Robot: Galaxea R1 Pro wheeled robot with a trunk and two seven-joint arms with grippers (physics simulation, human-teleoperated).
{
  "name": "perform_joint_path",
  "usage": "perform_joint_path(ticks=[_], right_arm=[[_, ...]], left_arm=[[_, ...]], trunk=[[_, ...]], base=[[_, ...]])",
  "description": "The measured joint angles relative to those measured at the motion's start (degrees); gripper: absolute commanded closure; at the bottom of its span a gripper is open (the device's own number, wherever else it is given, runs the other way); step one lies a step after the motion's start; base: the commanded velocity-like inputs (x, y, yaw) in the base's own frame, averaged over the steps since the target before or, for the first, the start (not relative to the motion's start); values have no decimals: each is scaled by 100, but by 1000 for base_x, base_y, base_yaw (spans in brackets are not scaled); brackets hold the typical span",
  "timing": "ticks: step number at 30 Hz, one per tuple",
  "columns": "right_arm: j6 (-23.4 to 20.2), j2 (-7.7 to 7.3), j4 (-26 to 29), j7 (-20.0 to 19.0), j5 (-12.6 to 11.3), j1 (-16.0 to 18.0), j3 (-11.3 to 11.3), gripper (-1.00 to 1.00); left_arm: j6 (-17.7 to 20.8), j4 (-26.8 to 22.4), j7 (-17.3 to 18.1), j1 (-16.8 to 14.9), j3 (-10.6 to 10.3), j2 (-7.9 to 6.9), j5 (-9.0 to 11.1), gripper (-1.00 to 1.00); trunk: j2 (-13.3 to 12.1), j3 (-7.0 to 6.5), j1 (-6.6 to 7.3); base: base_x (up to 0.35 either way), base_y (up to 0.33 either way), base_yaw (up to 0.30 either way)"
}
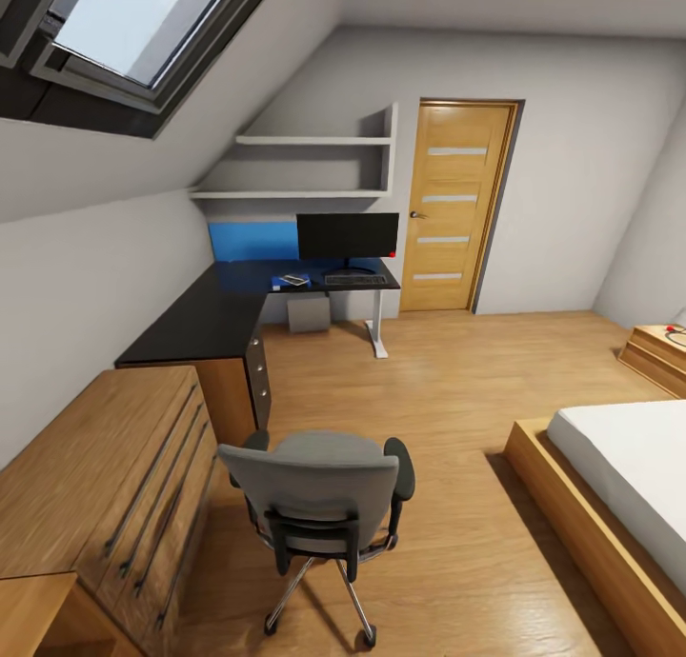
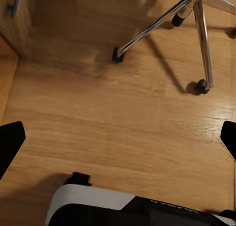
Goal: In the bedroom, organize the workspace by keeping the computer under the desk, ensuring the monitor is on the desk, placing the keyboard on the desk next to the monitor, placing the mouse on the desk next to the keyboard, moving the folder from the swivel chair onto the desk next to the mouse, stacking the notebook on top of the folder with the pen on top of the notebook, and positioning the swivel chair next to the desk.
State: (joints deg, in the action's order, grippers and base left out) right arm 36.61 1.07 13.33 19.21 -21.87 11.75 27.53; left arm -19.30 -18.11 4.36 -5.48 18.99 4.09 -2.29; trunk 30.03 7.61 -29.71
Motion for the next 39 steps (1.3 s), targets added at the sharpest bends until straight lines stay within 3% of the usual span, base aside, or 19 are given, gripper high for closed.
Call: perform_joint_path(ticks=[5, 10, 14, 18, 22, 25, 29, 32, 34, 36, 39], right_arm=[[-1416, 53, 1081, -1, 45, 14, -3, -100], [-1752, 259, 1497, -11, 204, 38, 13, -100], [-1835, 444, 1579, 7, 769, 112, 15, -100], [-1949, 615, 1612, 32, 1181, 246, 15, -100], [-1950, 795, 1640, 43, 1323, 384, 14, -100], [-1766, 826, 1619, 39, 1324, 403, 14, -100], [-972, 846, 1494, 40, 1314, 414, 31, -100], [-773, 852, 1402, 41, 1304, 415, 37, -100], [-725, 852, 1362, 40, 1297, 416, 40, -100], [-701, 851, 1324, 40, 1291, 418, 38, -100], [-685, 848, 1305, 40, 1283, 417, 24, -100]], left_arm=[[830, -811, -217, -5, -6, 178, -8, -100], [1226, -1258, -261, -204, -10, 234, -15, -100], [1328, -1355, -275, -472, -11, 279, -23, -100], [1356, -1390, -278, -670, -16, 312, -25, -100], [1348, -1458, -255, -757, -8, 315, -23, -100], [1286, -1380, -253, -767, -2, 319, -33, -100], [1178, -1318, -260, -773, -45, 288, -30, -100], [1177, -1394, -270, -774, -68, 310, -27, -100], [1259, -1662, -276, -775, -218, 378, -30, -100], [1546, -2050, -320, -775, -574, 436, -31, -100], [1906, -2394, -456, -776, -927, 448, -16, -100]], trunk=[[201, 90, -110], [402, 181, -220], [563, 253, -308], [724, 325, -396], [885, 397, -484], [1005, 452, -550], [1166, 524, -638], [1287, 578, -704], [1367, 614, -748], [1447, 649, -792], [1568, 704, -858]], base=[[0, 0, 0], [0, 0, 0], [0, 0, 0], [0, 0, 0], [0, 0, 0], [0, 0, 0], [0, 0, 0], [0, 0, 0], [0, 0, 0], [0, 0, 0], [0, 0, 0]])
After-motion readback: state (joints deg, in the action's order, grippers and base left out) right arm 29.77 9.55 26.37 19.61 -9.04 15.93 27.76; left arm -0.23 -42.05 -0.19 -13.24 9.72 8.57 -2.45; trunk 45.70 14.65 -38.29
